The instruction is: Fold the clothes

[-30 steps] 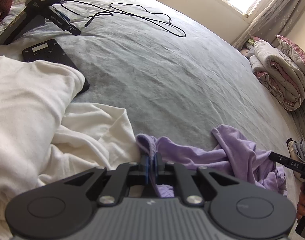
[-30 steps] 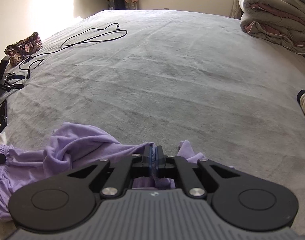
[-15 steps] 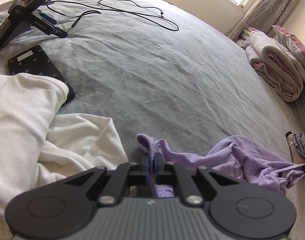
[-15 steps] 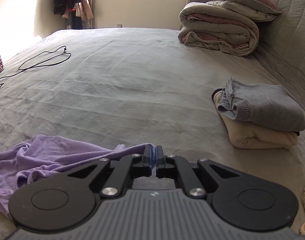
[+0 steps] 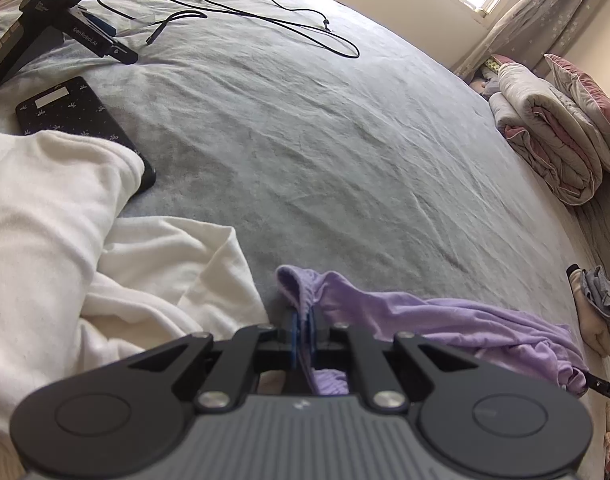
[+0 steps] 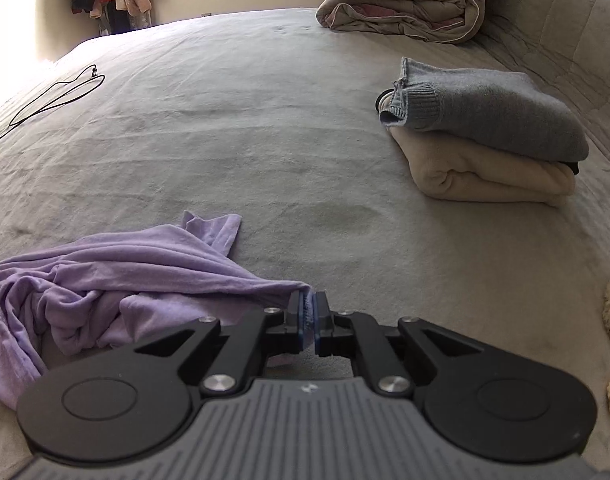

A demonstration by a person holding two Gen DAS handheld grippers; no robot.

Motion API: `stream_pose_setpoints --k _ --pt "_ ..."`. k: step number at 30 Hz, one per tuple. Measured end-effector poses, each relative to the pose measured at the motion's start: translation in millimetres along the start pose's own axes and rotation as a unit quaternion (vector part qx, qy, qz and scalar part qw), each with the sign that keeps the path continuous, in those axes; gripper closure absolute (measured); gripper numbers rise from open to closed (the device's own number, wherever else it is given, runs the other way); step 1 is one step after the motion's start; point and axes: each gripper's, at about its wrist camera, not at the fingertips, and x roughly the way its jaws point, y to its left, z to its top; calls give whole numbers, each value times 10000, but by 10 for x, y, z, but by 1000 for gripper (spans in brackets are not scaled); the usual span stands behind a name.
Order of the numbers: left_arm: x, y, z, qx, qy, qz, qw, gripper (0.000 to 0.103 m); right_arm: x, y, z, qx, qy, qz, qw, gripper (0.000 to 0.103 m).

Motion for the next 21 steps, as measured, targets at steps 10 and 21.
stream_pose_setpoints --k 10,21 --pt "-12 6 -3 -37 -15 -44 10000 98 -146 9 120 153 -198 340 9991 64" --pt "-52 -7 -8 8 -71 -103 9999 98 -198 293 269 -86 -351 643 9973 64"
